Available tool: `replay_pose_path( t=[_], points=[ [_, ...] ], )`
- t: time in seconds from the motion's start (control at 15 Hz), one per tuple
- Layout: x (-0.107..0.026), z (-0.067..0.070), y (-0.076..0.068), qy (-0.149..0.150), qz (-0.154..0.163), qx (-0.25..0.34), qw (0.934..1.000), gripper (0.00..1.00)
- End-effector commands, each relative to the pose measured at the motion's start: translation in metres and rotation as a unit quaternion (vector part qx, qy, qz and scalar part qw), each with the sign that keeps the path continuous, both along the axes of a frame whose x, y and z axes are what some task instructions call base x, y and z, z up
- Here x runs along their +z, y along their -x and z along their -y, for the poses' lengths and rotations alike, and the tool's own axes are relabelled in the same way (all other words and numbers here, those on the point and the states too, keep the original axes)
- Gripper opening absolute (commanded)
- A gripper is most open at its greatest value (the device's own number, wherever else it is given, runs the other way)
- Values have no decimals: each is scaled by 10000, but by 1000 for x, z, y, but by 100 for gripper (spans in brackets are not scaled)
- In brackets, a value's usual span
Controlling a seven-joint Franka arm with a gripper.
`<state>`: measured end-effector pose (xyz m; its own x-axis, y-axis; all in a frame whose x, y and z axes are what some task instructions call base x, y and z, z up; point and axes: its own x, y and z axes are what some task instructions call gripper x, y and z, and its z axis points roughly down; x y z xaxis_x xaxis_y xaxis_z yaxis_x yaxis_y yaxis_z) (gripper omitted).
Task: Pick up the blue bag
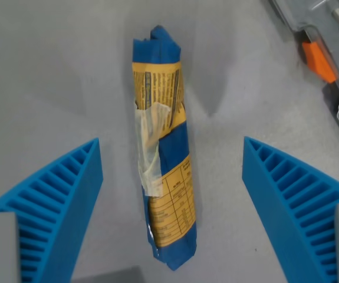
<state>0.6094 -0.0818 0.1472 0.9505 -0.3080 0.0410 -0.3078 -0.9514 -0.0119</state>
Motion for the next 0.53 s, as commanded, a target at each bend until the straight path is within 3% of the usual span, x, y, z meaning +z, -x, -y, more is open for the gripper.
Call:
replay_pose_path(
  t=[0.07, 0.53],
  points=[
    [-16, 3, 0, 145, 201, 59, 9997, 0],
    [-16, 3, 0, 145, 201, 59, 9997, 0]
  ],
)
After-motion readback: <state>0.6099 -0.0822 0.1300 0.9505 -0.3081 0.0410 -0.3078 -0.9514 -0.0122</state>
